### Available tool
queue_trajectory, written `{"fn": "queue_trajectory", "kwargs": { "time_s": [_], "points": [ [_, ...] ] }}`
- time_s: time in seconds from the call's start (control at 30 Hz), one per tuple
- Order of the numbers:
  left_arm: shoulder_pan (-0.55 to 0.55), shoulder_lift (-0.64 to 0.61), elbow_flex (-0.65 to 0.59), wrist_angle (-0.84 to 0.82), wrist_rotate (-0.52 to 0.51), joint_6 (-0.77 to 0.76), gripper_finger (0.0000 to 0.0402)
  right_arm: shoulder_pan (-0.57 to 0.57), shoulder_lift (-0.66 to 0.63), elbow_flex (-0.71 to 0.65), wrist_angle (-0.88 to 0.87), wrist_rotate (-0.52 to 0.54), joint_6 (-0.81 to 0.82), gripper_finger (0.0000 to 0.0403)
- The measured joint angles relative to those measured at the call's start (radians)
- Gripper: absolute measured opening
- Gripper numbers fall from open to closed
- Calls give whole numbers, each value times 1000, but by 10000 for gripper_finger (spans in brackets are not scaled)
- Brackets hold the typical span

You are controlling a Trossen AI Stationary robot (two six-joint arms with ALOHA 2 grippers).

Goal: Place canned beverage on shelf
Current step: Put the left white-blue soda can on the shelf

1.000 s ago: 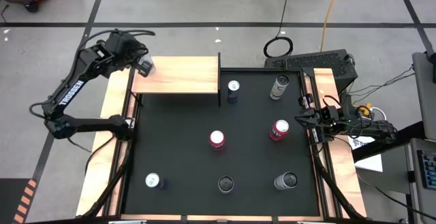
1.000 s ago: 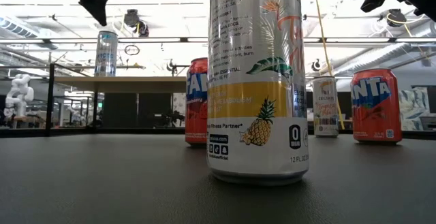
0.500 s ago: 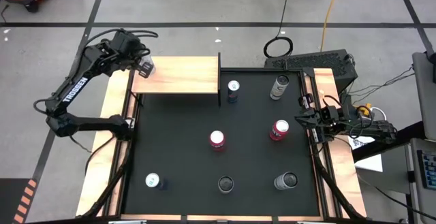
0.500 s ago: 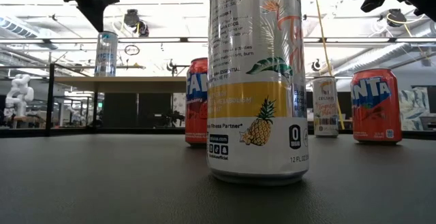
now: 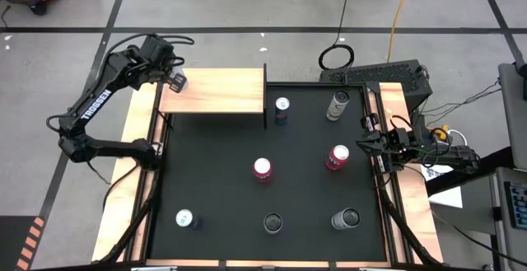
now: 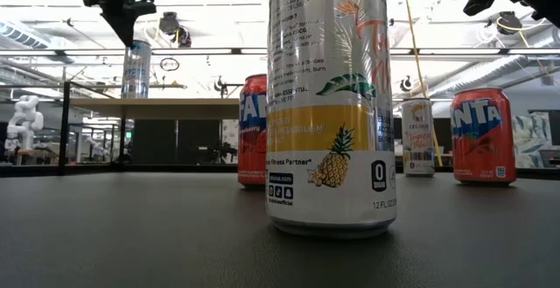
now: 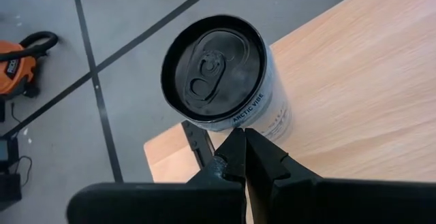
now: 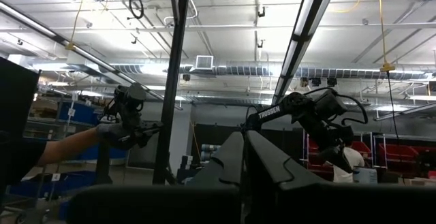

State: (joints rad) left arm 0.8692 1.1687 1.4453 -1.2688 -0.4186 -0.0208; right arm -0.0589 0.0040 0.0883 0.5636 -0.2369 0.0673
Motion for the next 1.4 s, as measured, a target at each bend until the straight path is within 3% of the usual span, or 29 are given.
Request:
{"fn": "queue_trajectory", "kwargs": {
  "time_s": [1.4],
  "points": [
    [-1,41,0,25,-56,-27,1,0,0,0,0,0,0,0]
  ]
}}
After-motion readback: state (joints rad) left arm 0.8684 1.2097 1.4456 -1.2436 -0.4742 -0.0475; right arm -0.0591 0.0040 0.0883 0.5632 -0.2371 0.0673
